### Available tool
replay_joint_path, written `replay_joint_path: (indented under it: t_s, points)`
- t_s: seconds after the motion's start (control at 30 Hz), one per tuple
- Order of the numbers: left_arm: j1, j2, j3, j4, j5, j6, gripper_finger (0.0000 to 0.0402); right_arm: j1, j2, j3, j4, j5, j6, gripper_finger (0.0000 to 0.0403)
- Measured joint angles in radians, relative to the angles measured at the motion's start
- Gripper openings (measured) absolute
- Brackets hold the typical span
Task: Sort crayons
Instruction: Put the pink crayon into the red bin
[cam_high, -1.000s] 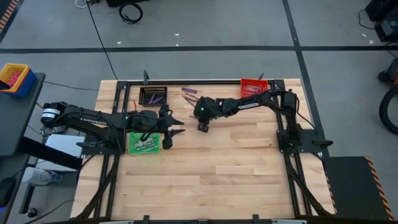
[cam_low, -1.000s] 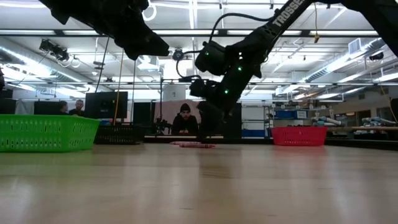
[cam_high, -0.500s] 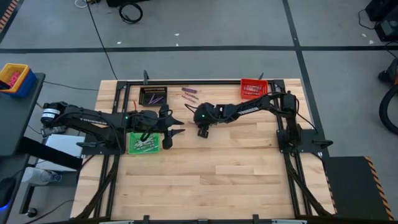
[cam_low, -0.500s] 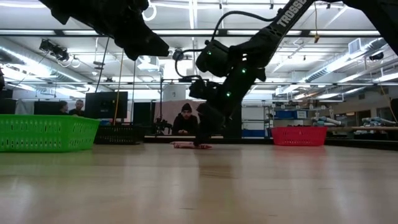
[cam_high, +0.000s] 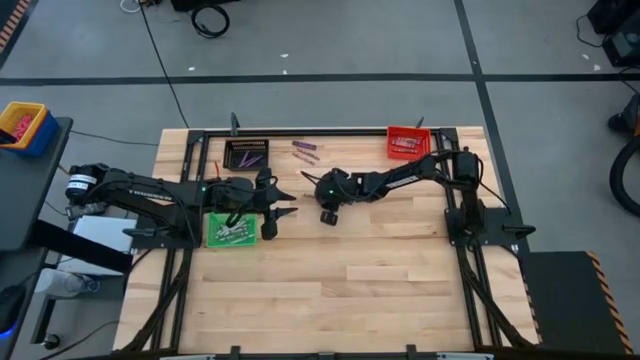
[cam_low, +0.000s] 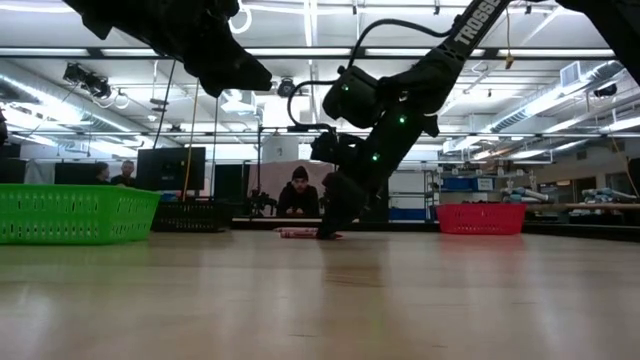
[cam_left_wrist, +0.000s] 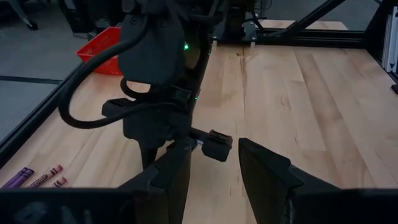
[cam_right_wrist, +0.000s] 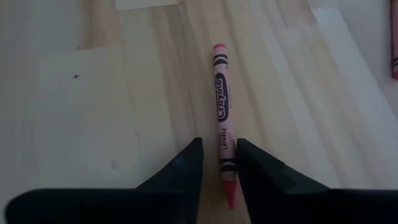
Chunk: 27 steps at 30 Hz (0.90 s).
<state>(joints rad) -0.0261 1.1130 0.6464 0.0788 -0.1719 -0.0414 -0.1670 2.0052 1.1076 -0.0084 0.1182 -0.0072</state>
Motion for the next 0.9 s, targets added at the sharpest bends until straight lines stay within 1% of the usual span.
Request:
replay_joint_path:
  t_s: [0.17,0.3,0.43,0.57,0.73,0.9]
  points:
    - [0.000,0.000,0.000,0.000,0.000,0.000,0.0148,0.005,0.002,0.000,0.004,0.015,-0.004,0.0066]
    - [0.000,0.000,0.000,0.000,0.000,0.000,0.0148,0.007,0.002,-0.001,0.003,0.014,0.004,0.0044]
    - [0.000,0.000,0.000,-0.001,0.000,0.000,0.0148,0.012,-0.002,-0.001,0.001,0.015,0.004,0.0035]
    - [0.000,0.000,0.000,-0.009,0.000,0.000,0.0148,0.013,-0.026,-0.004,-0.038,0.010,0.004,0.0039]
    - [0.000,0.000,0.000,-0.037,0.000,-0.032,0.0148,0.013,-0.132,-0.008,-0.182,0.014,0.004,0.0040]
    - [0.000,0.000,0.000,-0.036,0.000,-0.034,0.0148,-0.017,-0.281,-0.006,-0.373,0.091,0.008,0.0040]
